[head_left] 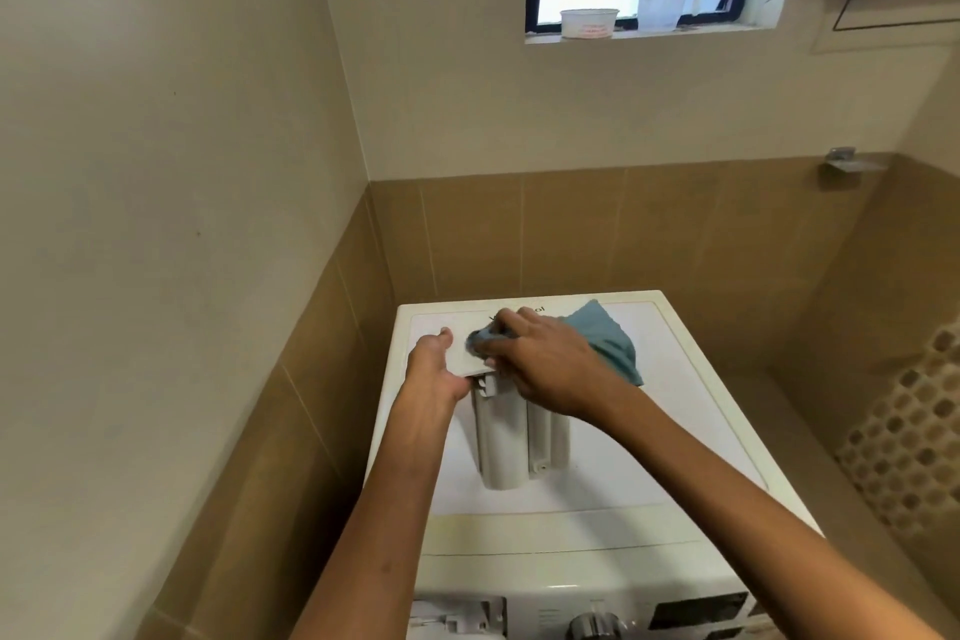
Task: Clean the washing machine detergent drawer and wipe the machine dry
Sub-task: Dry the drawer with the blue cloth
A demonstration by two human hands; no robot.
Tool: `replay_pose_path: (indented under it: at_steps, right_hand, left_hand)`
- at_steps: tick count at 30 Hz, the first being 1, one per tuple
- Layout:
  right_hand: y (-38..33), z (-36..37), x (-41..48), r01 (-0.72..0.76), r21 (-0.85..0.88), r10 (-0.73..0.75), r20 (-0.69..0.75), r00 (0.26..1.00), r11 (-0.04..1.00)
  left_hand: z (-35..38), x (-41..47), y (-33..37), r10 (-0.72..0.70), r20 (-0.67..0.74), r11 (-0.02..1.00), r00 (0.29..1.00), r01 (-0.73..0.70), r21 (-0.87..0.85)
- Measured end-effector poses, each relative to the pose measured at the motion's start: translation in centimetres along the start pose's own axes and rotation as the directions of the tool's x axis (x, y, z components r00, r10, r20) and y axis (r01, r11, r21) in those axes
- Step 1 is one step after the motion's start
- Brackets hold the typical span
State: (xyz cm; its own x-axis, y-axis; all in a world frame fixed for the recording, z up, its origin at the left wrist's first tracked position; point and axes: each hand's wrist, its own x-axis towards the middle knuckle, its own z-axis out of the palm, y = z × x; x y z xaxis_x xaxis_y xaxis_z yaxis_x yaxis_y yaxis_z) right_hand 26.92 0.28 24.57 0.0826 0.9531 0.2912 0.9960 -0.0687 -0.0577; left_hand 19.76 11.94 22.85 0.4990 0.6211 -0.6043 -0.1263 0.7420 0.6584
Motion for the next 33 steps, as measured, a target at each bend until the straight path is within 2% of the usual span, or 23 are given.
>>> replay_pose_path:
  at_steps: [3, 6, 8, 12, 15, 17, 20, 25, 28, 30, 33]
  right_hand:
    - [-0.5, 0.0, 1.2, 0.089, 0.160, -0.102, 0.072, 0.992, 0.983]
    - [0.3, -0.4, 2.7, 0.048, 0.326, -0.121, 0.209, 0.970, 0.944]
    - [0.7, -0.4, 3.7, -0.029, 0.367, -0.082, 0.284, 0.955, 0.930]
    - [0.5, 0.6, 5.1, -0.120, 0.214, 0.049, 0.308, 0.950, 0.969]
    - [0.3, 1.4, 5.6, -0.176, 0.044, 0.158, 0.270, 0.950, 0.983]
    - [0.4, 1.3, 5.8, -0.237, 0.005, 0.226, 0.275, 0.935, 0.972]
    - [0.7, 1.0, 6.0, -0.290, -0.035, 0.288, 0.284, 0.915, 0.956]
    - [3.2, 0.3, 5.2, -0.340, -0.073, 0.346, 0.314, 0.884, 0.937]
    - [3.9, 0.1, 5.2, -0.370, -0.072, 0.373, 0.325, 0.869, 0.926]
    - [4.5, 0.2, 4.9, -0.395, -0.081, 0.400, 0.312, 0.862, 0.915]
    - [6.4, 0.2, 3.8, -0.461, -0.102, 0.472, 0.258, 0.843, 0.881]
  left_hand:
    - [-0.3, 0.0, 0.3, -0.045, 0.030, 0.999, 0.999, 0.045, 0.022]
    - [-0.5, -0.3, 0.5, -0.050, 0.070, 0.998, 0.996, 0.051, -0.027]
    - [-0.7, 0.1, 0.4, -0.035, 0.070, 0.999, 0.997, 0.037, -0.036]
    - [-0.5, 0.3, 0.2, 0.010, 0.067, 0.999, 0.998, -0.008, -0.041]
    - [-0.3, 0.5, 0.2, 0.019, 0.128, 0.998, 0.992, -0.026, 0.050]
    - [-0.1, 0.6, 0.1, 0.027, 0.161, 0.988, 0.987, -0.050, 0.144]
    - [-0.4, 1.0, -0.1, 0.101, 0.126, 0.958, 0.987, -0.131, 0.255]
    - [-0.4, 0.9, -1.1, 0.103, 0.166, 0.951, 0.981, -0.146, 0.272]
    - [1.1, 1.2, -1.6, 0.124, 0.044, 0.960, 0.991, -0.131, 0.247]
    - [1.9, 1.2, -1.8, 0.147, -0.045, 0.947, 0.988, -0.128, 0.295]
    - [2.2, 1.2, -2.1, 0.179, -0.056, 0.925, 0.982, -0.149, 0.349]
